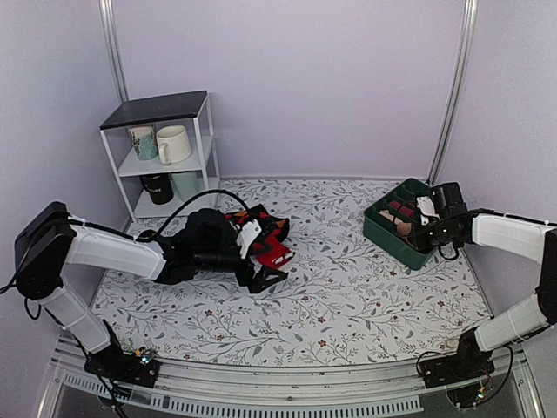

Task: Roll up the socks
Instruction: Adjust the storage box at the corner of the board.

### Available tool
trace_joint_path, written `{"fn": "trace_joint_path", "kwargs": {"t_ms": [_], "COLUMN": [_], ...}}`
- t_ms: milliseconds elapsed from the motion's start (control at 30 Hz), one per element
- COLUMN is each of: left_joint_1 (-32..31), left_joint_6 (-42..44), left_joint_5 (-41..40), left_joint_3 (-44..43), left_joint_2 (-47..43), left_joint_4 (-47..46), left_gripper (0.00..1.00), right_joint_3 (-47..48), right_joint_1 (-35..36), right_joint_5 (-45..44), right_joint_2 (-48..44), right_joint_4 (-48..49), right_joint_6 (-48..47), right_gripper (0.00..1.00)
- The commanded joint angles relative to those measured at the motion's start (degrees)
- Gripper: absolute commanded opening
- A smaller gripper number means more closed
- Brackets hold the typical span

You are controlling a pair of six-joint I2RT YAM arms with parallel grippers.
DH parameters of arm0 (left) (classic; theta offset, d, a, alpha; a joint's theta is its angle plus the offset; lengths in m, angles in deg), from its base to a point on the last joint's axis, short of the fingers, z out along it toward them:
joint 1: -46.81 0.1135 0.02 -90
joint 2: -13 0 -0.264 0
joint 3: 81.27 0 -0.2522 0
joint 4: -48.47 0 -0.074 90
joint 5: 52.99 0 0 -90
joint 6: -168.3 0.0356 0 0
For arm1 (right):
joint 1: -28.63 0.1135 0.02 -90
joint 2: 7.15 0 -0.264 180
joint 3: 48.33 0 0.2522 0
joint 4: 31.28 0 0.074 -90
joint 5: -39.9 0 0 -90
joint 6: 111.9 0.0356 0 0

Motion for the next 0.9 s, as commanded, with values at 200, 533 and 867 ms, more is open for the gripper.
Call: {"fn": "trace_joint_path", "kwargs": {"t_ms": [200,533,867], "left_joint_1": [0.56,0.66,0.61], "left_joint_6": [1.57,2.54,2.41], "left_joint_5": [-0.03,-0.88,-7.04], "left_joint_3": [0.88,2.36,4.84], "left_joint_2": [-2.78,-4.77,-10.91], "left_joint_4": [2.14,2.53,0.39], "left_gripper": [1.00,0.99,1.00], "right_joint_3": [-0.06,-0.31,2.93], "right_joint_1": [5.75,17.52,19.60], "right_joint_5": [10.10,21.44,4.19], "right_joint_2": [2.61,3.94,-4.11], "right_joint_4": [-4.50,4.20,9.56], "right_joint_6": [7.31,18.29,23.96], "right_gripper": [0.00,0.00,0.00]}}
